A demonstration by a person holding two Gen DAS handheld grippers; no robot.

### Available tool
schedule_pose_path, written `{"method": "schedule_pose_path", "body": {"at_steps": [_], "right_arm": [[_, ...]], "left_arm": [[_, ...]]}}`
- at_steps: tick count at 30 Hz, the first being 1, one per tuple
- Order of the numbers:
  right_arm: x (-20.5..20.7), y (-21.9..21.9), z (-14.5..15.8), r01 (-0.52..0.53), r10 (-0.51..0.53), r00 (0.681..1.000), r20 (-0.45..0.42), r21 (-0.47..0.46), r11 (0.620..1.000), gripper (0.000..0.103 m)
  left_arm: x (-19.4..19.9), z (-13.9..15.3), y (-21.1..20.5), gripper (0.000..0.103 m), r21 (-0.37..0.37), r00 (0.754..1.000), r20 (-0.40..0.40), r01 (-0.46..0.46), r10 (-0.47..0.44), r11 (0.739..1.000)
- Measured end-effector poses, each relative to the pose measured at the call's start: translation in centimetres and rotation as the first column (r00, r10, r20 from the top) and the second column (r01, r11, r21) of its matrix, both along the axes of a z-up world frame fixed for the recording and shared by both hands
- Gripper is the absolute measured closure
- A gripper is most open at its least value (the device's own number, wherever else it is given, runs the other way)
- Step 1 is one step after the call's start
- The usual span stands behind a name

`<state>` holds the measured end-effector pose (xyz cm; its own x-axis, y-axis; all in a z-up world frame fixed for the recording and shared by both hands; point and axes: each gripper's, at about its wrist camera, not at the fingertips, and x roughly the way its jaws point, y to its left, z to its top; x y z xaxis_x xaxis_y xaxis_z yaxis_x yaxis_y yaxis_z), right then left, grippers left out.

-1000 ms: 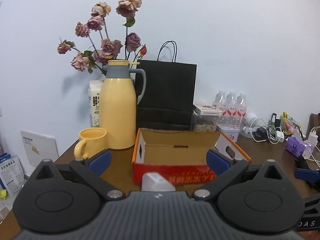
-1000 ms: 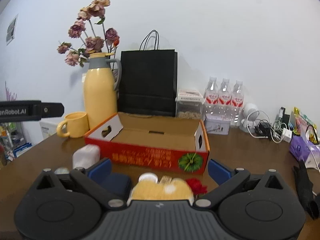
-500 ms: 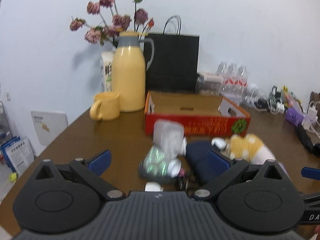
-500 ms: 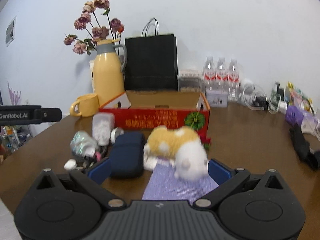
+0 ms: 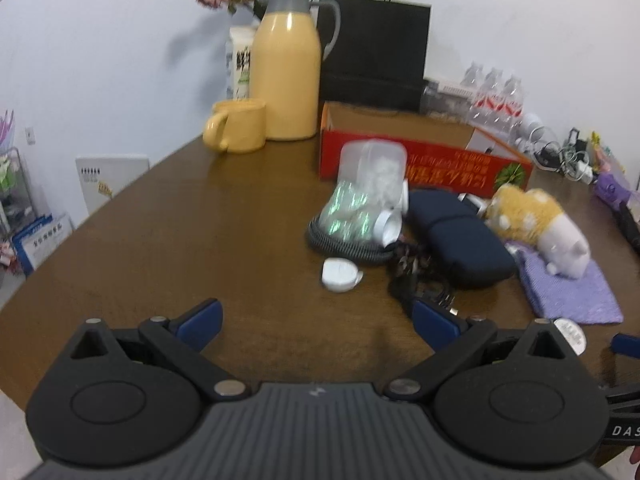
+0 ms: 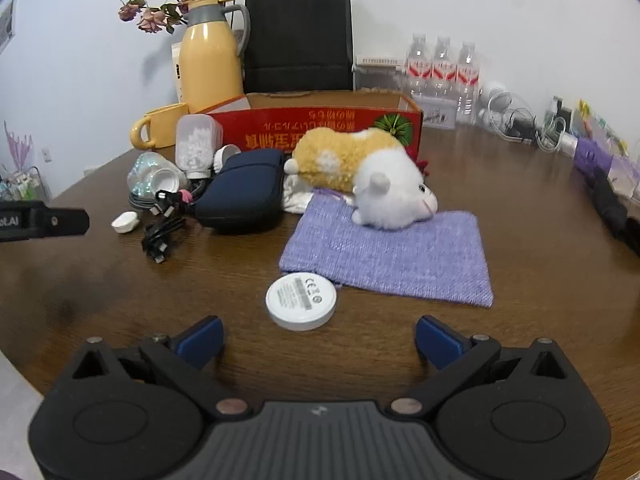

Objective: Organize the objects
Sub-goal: 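Withdraw the left gripper from the box back over the table, then grasp the white round device with the right gripper while the left gripper grasps the small white cap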

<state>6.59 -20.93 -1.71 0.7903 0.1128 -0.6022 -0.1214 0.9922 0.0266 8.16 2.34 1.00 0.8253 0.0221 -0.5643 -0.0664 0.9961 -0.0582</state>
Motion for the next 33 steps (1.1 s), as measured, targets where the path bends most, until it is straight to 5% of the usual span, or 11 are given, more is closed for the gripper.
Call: {"method": "schedule_pose_path", "body": {"at_steps": [9, 16, 22, 24, 33], "right_arm": [[-0.1, 0.1, -0.6, 0.042, -0.041, 0.997, 0.063, -0.001, 0.999, 0.0], [0.3, 0.2, -0.5, 0.029, -0.029, 0.998, 0.064, 0.006, 1.0, 0.0], [0.2, 0.5, -0.3, 0.002, -0.003, 0.996, 0.092, 0.017, 1.0, 0.031], [0.0, 0.7, -0.2, -0.009, 0.007, 0.995, 0.104, 0.018, 1.0, 0.061], [-0.5, 0.5, -0.2, -0.03, 0.023, 0.993, 0.118, 0.056, 0.998, 0.065]], "left_arm": [[1.1, -2.1, 0.0, 0.0, -0.013, 0.997, -0.076, 0.005, -0.006, 1.0], [1.0, -2.6, -1.0, 0.0, 0.053, 0.998, -0.061, 0.008, -0.005, 0.999], [1.1, -2.7, -0.9, 0.0, 0.055, 0.999, -0.052, 0.006, -0.004, 0.998], [1.1, -2.7, -0.9, 0.0, 0.055, 0.999, -0.048, 0.007, -0.004, 0.998], [1.3, -2.6, -0.7, 0.0, 0.053, 0.998, -0.058, 0.022, -0.019, 0.998]]}}
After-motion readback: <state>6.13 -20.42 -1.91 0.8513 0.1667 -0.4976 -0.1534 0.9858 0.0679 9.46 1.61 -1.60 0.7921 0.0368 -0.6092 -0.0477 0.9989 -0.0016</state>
